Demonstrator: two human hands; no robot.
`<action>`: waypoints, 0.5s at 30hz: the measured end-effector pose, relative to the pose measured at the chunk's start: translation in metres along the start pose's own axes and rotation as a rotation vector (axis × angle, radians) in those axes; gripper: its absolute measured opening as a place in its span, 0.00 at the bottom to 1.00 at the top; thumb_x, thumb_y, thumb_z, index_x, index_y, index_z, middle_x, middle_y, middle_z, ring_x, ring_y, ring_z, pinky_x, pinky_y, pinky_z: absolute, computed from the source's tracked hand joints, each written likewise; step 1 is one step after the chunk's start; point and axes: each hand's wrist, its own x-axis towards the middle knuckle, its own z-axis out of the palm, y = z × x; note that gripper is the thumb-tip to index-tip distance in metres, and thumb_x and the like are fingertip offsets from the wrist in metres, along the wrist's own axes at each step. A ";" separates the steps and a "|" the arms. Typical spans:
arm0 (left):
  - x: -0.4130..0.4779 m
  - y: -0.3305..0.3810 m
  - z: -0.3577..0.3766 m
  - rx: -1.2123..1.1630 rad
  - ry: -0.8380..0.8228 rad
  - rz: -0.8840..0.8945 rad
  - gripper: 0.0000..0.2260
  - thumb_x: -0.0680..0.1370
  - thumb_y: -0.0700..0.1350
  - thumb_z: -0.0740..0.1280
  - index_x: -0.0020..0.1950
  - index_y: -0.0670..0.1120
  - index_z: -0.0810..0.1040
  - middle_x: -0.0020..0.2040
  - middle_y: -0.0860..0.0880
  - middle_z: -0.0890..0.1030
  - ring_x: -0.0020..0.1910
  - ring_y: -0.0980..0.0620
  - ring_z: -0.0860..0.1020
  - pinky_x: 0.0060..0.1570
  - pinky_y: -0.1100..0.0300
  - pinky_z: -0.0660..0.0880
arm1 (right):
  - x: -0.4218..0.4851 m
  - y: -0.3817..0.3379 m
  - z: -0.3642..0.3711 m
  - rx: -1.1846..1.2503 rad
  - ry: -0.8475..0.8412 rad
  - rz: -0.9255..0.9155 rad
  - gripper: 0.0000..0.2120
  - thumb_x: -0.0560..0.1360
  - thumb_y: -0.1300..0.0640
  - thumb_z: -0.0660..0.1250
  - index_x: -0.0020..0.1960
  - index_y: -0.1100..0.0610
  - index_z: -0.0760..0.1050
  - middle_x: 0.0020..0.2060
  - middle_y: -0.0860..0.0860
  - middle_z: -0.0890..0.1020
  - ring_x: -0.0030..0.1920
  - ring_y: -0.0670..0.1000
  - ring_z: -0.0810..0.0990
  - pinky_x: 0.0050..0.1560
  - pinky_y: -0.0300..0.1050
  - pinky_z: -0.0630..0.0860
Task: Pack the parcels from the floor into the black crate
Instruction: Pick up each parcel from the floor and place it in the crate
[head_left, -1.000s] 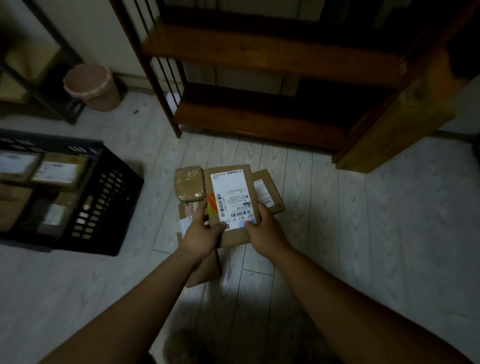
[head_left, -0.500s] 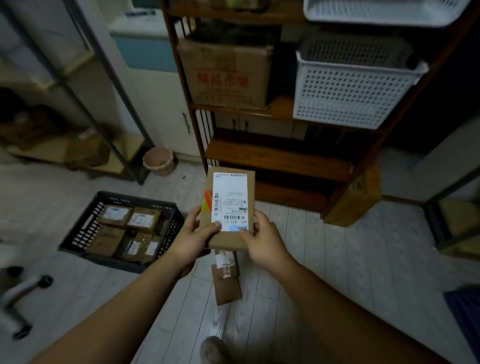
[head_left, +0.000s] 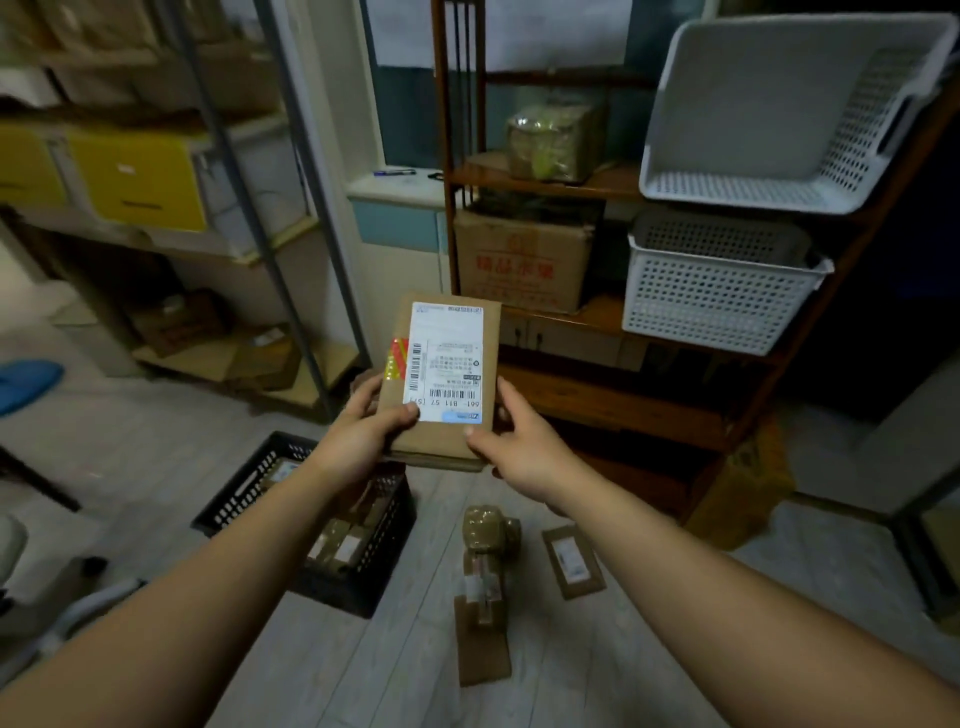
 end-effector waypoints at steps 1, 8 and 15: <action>-0.002 0.003 -0.011 -0.004 -0.019 0.020 0.23 0.74 0.46 0.69 0.66 0.60 0.68 0.55 0.49 0.80 0.49 0.47 0.82 0.41 0.50 0.80 | 0.000 -0.007 0.012 -0.009 -0.008 -0.010 0.36 0.75 0.52 0.68 0.75 0.37 0.51 0.69 0.43 0.70 0.66 0.51 0.72 0.63 0.58 0.72; -0.008 0.017 -0.131 0.034 -0.086 0.011 0.18 0.77 0.46 0.65 0.65 0.60 0.70 0.53 0.50 0.82 0.46 0.49 0.83 0.39 0.54 0.79 | 0.020 -0.043 0.127 0.054 -0.006 -0.016 0.38 0.75 0.53 0.68 0.76 0.38 0.49 0.70 0.45 0.70 0.68 0.52 0.70 0.65 0.60 0.70; 0.002 0.018 -0.243 0.101 -0.110 -0.076 0.19 0.78 0.49 0.62 0.67 0.63 0.64 0.55 0.50 0.79 0.49 0.48 0.81 0.34 0.56 0.78 | 0.045 -0.065 0.232 0.066 0.031 -0.066 0.35 0.77 0.56 0.65 0.73 0.33 0.51 0.67 0.44 0.71 0.58 0.44 0.75 0.55 0.45 0.77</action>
